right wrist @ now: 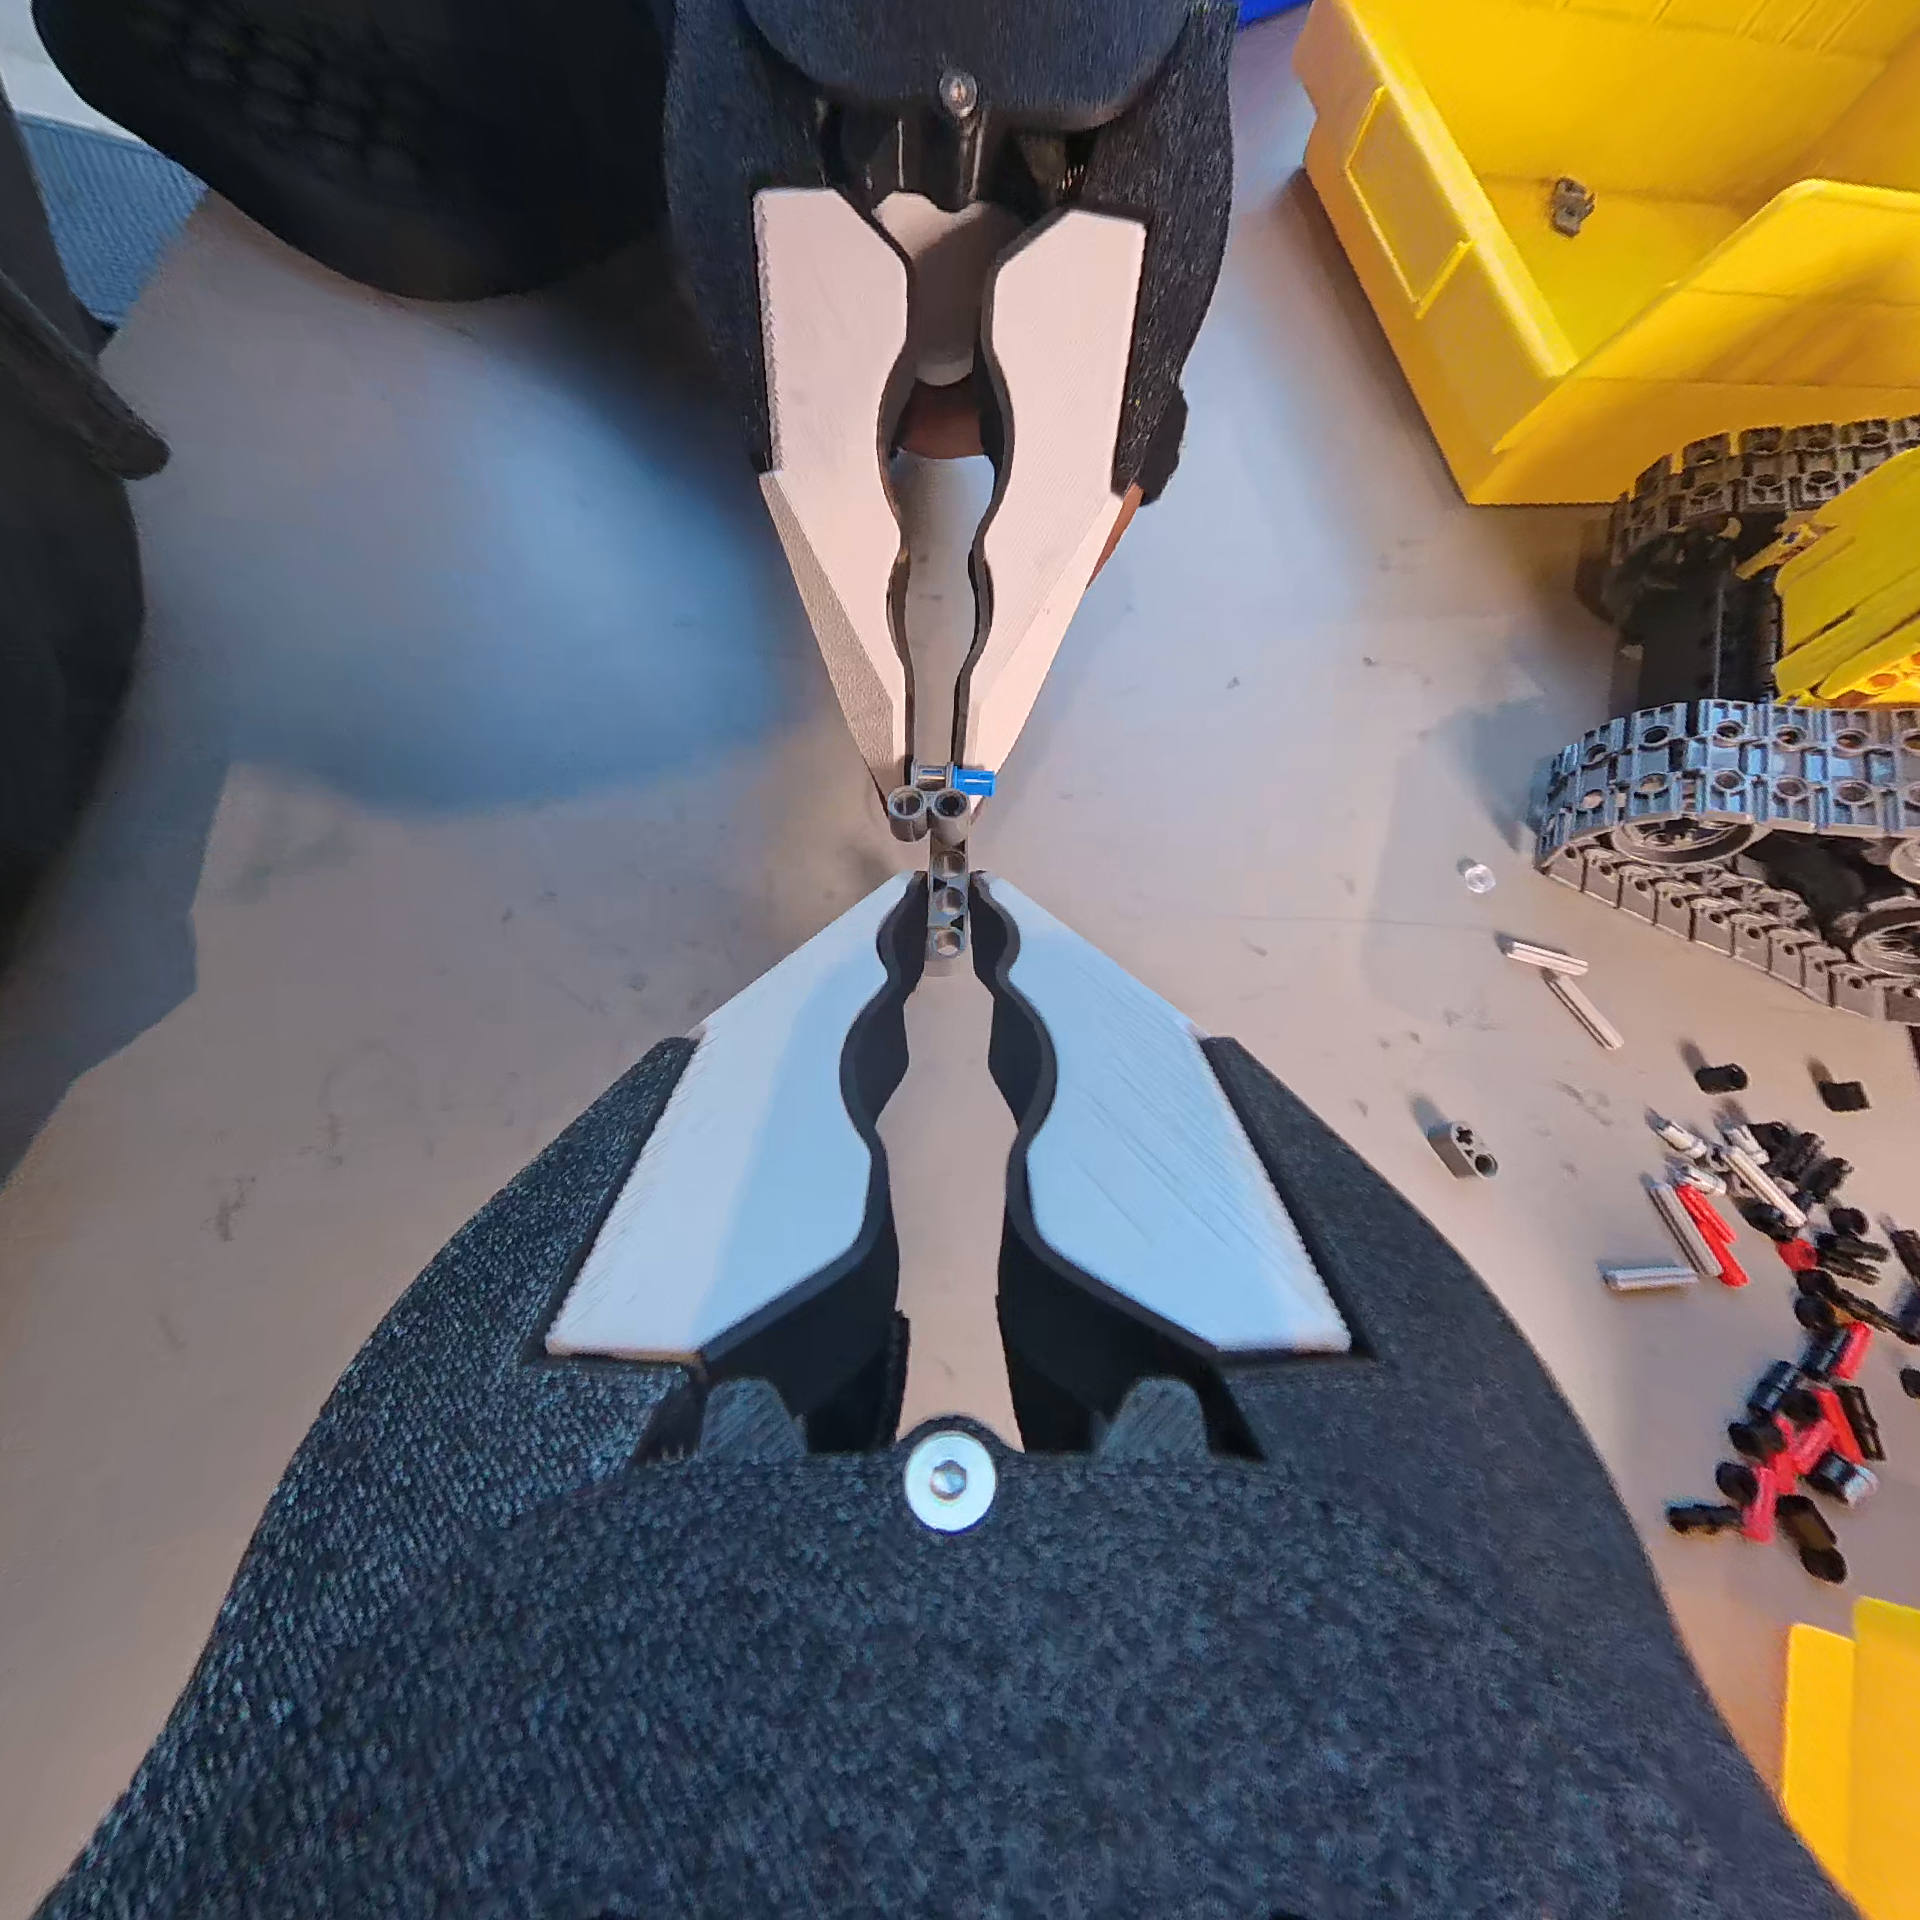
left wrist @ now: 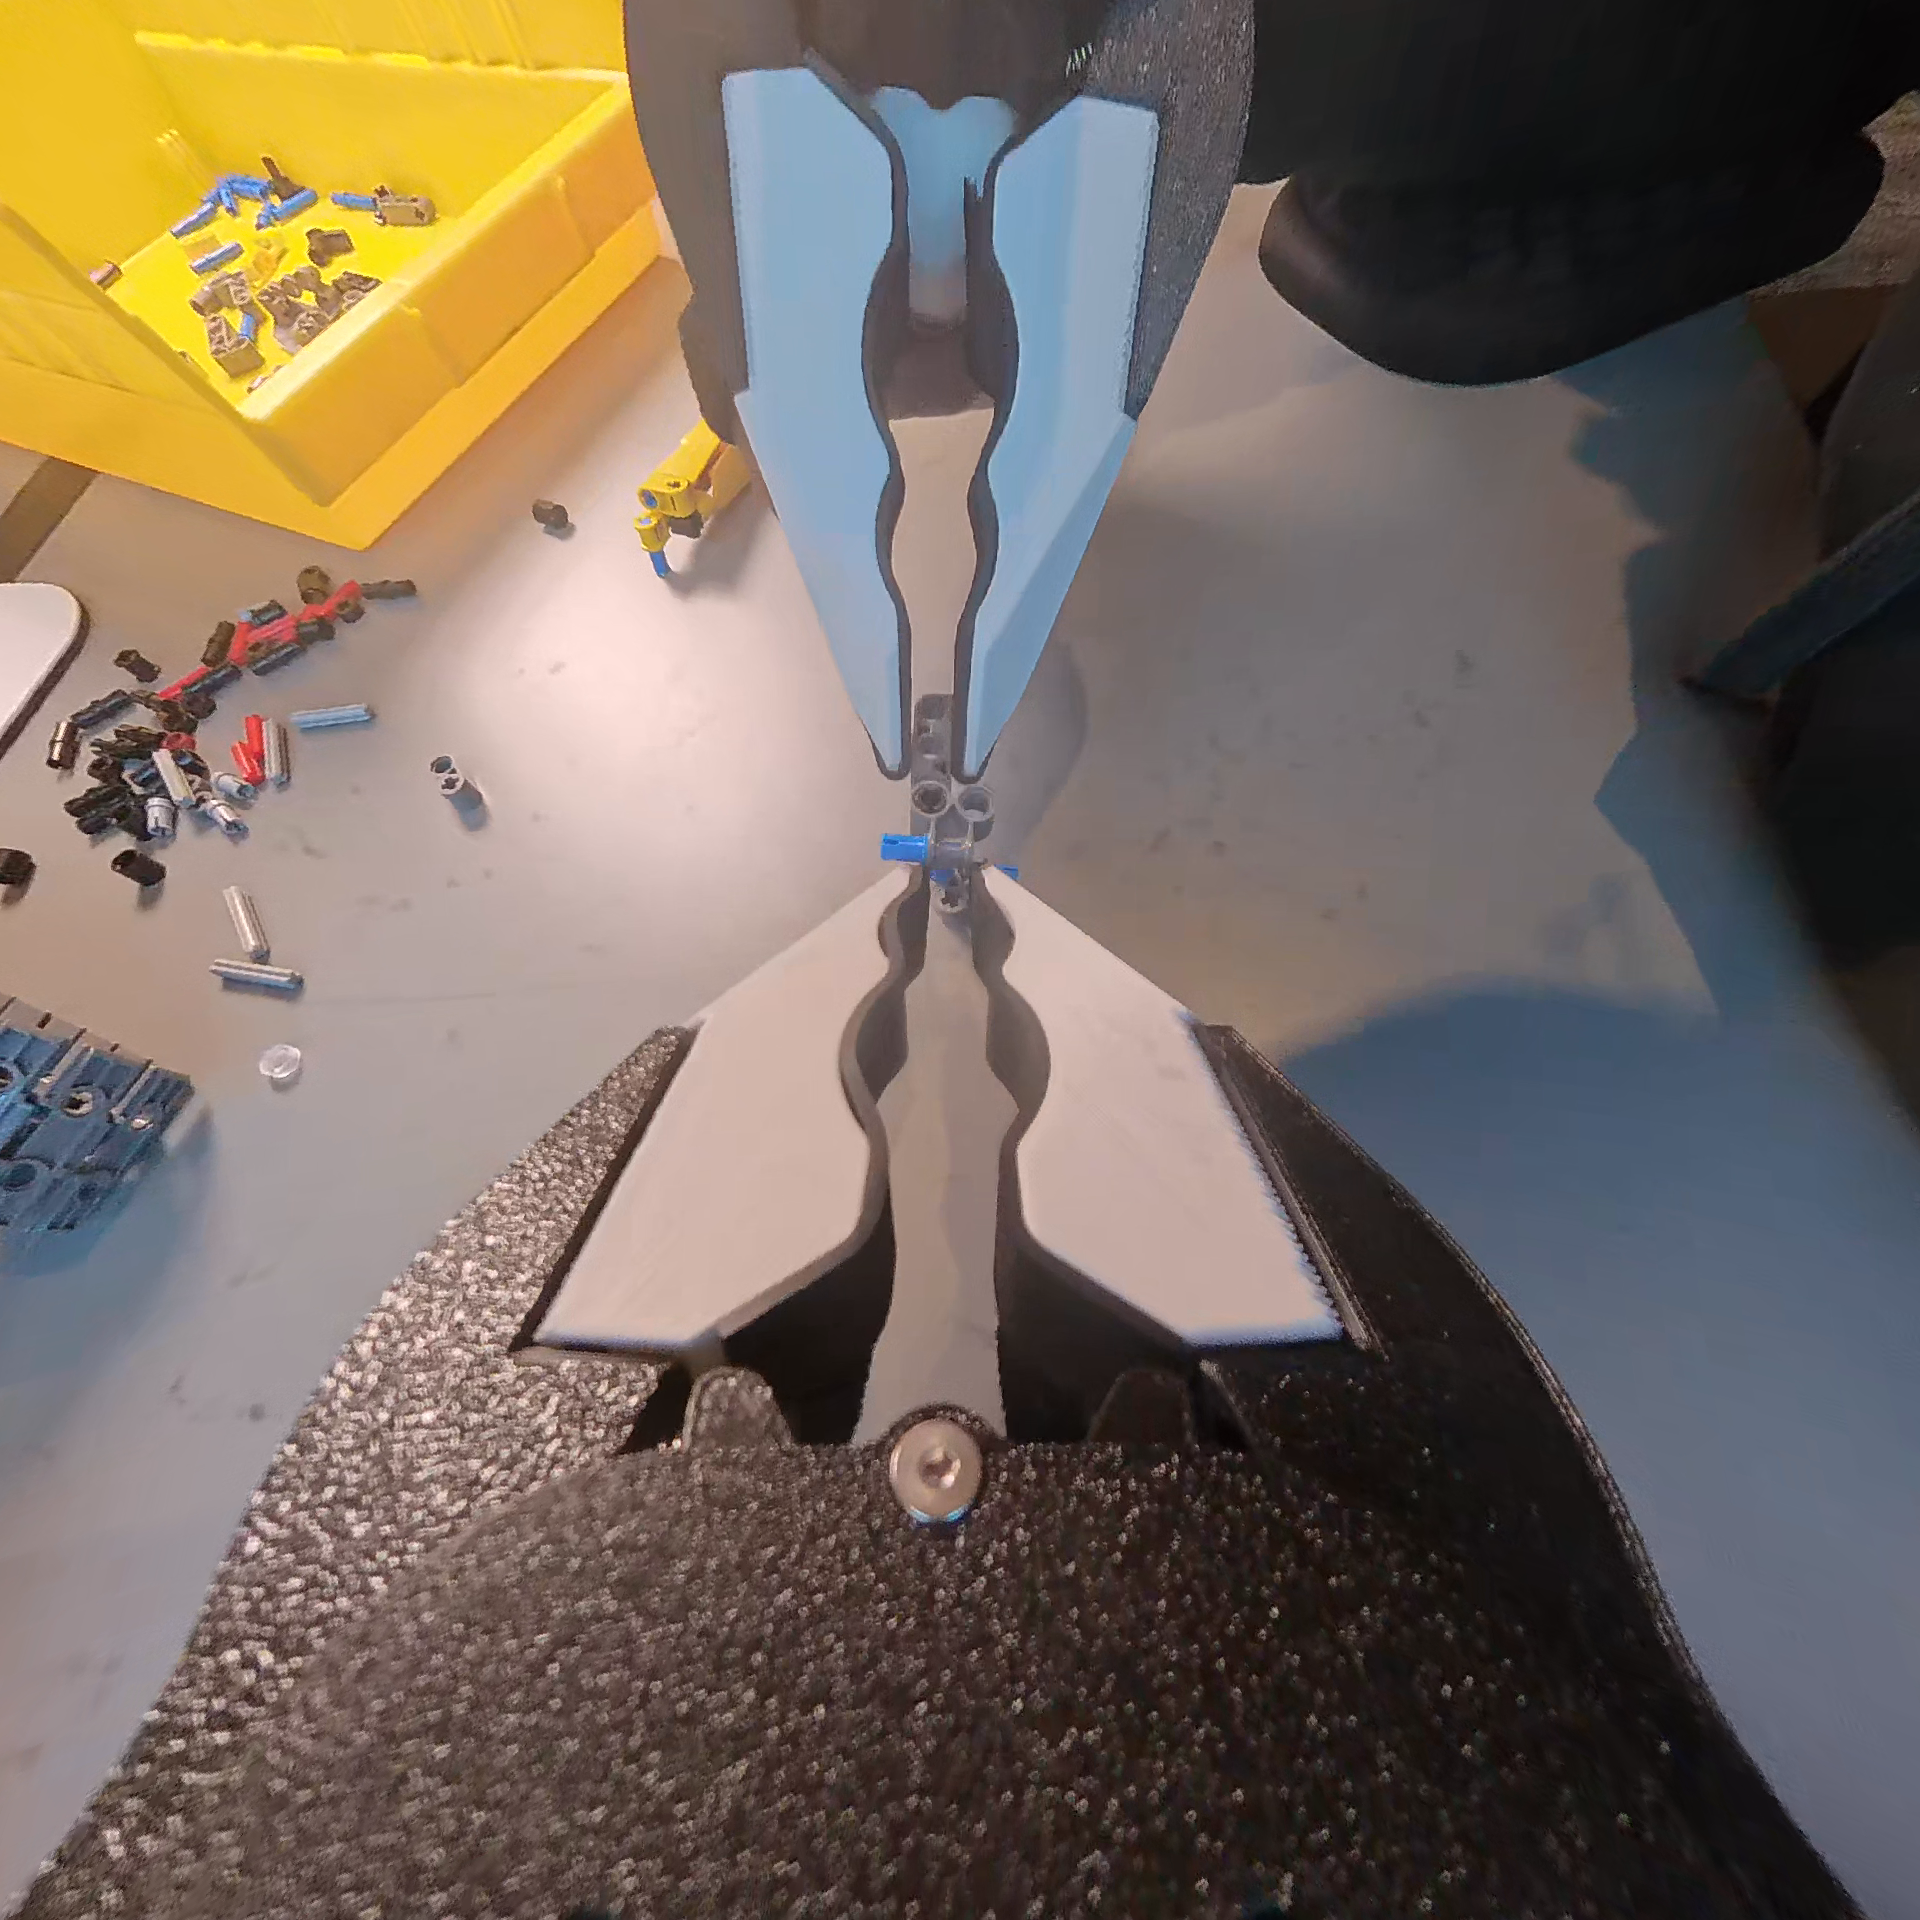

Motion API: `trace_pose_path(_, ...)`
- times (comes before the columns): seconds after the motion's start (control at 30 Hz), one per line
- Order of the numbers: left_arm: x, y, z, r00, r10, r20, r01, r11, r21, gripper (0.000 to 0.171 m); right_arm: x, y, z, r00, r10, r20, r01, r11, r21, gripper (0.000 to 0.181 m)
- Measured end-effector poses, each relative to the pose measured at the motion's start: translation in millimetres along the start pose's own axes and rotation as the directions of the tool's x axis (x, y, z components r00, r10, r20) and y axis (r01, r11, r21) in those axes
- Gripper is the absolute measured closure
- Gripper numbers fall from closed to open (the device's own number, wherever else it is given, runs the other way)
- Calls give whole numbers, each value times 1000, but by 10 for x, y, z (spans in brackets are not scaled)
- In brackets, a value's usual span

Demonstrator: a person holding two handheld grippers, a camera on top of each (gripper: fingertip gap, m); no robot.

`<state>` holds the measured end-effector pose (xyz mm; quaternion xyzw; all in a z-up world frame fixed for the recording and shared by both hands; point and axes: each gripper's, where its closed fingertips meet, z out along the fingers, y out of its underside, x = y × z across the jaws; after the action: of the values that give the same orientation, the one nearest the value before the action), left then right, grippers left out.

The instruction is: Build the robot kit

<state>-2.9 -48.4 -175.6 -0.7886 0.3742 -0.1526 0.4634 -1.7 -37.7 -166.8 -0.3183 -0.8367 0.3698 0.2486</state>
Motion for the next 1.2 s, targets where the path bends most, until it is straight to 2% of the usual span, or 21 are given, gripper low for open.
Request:
trace_pose_path(0.13, 42, 70, 12, 1000, 6, -27, -7, 999, -34, 167, -27, 9, 4, 1000, 0, 9, 0, 1000, 8, 174)
trace_pose_path(0.23, 6, 146, -38, 999, 4, -33, -6, 997, -72, 142, -32, 77, 26, 1000, -13, 4, 13, 1000, -21, 173)
trace_pose_path(0.33, 23, 47, -62, 999, -13, -52, 13, 1000, -12, 137, -50, 42, 43, 1000, -18, 11, 18, 1000, 0, 174)
trace_pose_path(0.37, 48, 23, -49, 998, -3, -55, 3, 1000, -2, 138, -54, 28, 47, 1000, -26, 11, 26, 1000, 5, 174)
trace_pose_path(0.43, 64, 22, -14, 999, 34, -33, -35, 999, -10, 153, -72, -11, 51, 999, -38, 12, 37, 999, 25, 174)
trace_pose_path(0.47, 61, 28, -2, 999, 50, -21, -51, 999, -16, 155, -76, -28, 48, 999, -43, 11, 43, 998, 35, 174)
trace_pose_path(0.7, 78, 9, -23, 997, 75, -20, -76, 997, -27, 155, -72, -38, -3, 998, -54, 11, 53, 997, 59, 163)
trace_pose_path(0.83, 25, 108, -23, 998, 56, -9, -56, 995, -79, 155, -63, 21, -18, 999, -46, 12, 45, 998, 45, 163)
trace_pose_path(1.2, -14, 137, 3, 1000, -8, -7, 7, 997, -83, 156, -30, 109, 22, 1000, -25, -1, 25, 1000, 9, 167)
